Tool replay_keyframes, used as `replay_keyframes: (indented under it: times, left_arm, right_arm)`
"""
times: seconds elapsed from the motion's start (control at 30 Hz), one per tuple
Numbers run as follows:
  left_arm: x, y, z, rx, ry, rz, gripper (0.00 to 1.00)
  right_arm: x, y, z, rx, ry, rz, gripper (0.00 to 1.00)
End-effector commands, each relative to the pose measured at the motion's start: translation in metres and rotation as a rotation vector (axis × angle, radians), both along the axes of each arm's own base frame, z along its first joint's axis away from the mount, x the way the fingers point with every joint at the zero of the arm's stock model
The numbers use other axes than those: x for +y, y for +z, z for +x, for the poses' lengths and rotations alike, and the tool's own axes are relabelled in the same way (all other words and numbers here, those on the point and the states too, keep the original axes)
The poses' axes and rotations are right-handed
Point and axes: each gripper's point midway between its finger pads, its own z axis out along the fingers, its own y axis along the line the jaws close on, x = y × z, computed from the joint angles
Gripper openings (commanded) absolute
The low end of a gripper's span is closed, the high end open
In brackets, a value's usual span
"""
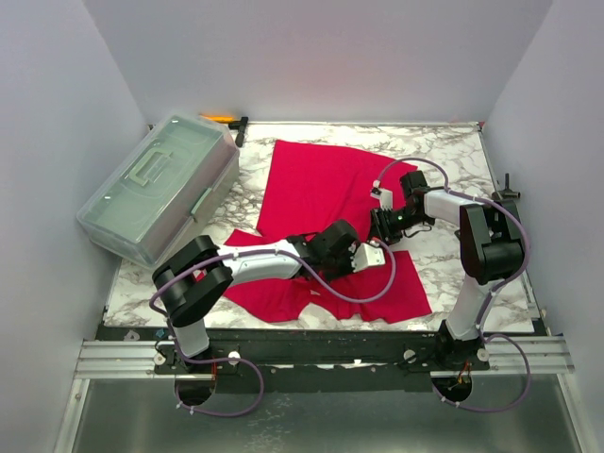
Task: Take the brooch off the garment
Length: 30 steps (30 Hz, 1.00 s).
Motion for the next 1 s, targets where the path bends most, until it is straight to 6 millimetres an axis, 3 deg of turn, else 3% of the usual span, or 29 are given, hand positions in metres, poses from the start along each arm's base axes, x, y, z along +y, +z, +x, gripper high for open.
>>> replay_keyframes:
  times: [0.0,0.1,0.6,0.97]
  left_arm:
    - [-0.012,0.012,0.005,0.002,-0.007,-0.054,0.06]
    - [-0.010,0.011,0.010,0.004,0.004,-0.055,0.00]
    - [-0.006,0.000,0.016,0.104,0.038,-0.068,0.03]
    - [-0.010,-0.005,0.012,0.140,0.023,-0.070,0.08]
  right_arm:
    - [-0.022,-0.034,0.008,-0.063,0.020,-0.157,0.41]
    - [-0.021,-0.028,0.012,-0.085,0.017,-0.153,0.41]
    - [-0.011,0.036,0.014,-0.196,0.001,-0.068,0.45]
    - [-0.021,0.048,0.016,-0.214,-0.017,-0.060,0.46]
